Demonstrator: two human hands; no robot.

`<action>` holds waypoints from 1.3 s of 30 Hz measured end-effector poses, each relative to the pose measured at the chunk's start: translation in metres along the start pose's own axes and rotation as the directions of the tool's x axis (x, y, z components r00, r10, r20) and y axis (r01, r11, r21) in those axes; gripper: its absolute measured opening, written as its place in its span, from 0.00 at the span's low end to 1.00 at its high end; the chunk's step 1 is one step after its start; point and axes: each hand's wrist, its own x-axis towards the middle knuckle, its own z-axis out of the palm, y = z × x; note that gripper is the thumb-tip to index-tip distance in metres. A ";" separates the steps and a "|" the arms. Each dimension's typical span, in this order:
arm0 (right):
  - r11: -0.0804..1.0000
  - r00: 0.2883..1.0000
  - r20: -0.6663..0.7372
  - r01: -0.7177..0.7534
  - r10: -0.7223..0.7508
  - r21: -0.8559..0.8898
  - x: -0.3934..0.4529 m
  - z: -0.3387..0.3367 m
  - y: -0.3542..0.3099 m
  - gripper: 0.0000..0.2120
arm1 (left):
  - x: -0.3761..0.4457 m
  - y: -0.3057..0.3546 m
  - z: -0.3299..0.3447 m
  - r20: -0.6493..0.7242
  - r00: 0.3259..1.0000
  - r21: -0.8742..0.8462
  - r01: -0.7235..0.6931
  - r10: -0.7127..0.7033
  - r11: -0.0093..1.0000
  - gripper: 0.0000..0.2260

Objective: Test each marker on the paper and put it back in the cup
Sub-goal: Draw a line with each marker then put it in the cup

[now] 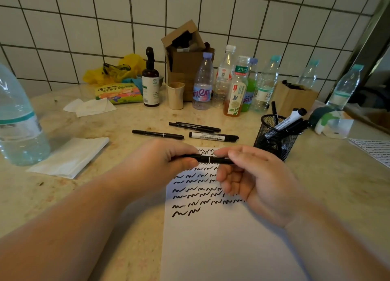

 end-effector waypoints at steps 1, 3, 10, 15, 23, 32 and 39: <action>0.999 0.999 0.004 0.046 -0.046 -0.015 -0.001 0.000 0.000 0.12 | 0.001 0.001 0.001 0.028 0.999 -0.016 0.020 -0.020 1.000 0.08; 0.986 0.989 -0.036 0.142 -0.145 -0.085 0.000 0.000 0.000 0.10 | 0.002 0.002 0.003 0.077 0.994 -0.010 0.079 -0.078 0.997 0.10; 0.838 0.745 -0.448 0.272 -0.494 -0.472 0.004 -0.026 -0.044 0.09 | -0.002 -0.008 0.004 0.107 0.975 0.150 0.178 -0.194 0.973 0.07; 0.796 0.659 -0.506 0.247 -0.557 -0.553 0.009 -0.042 -0.064 0.07 | -0.001 -0.010 0.009 0.139 0.973 0.198 0.153 -0.183 0.968 0.07; 0.743 0.701 -0.525 0.011 -0.483 -0.669 0.029 -0.054 -0.074 0.16 | -0.002 -0.010 0.011 0.129 0.978 0.182 0.137 -0.162 0.974 0.07; 0.585 0.701 -0.318 0.173 -0.638 -0.793 0.024 -0.028 -0.062 0.08 | 0.000 -0.007 0.013 0.175 0.970 0.170 0.139 -0.169 0.976 0.07; 0.165 0.968 -0.162 -0.131 -0.192 -0.978 0.093 -0.026 -0.015 0.12 | 0.000 -0.005 0.011 0.186 0.966 0.167 0.148 -0.178 0.975 0.07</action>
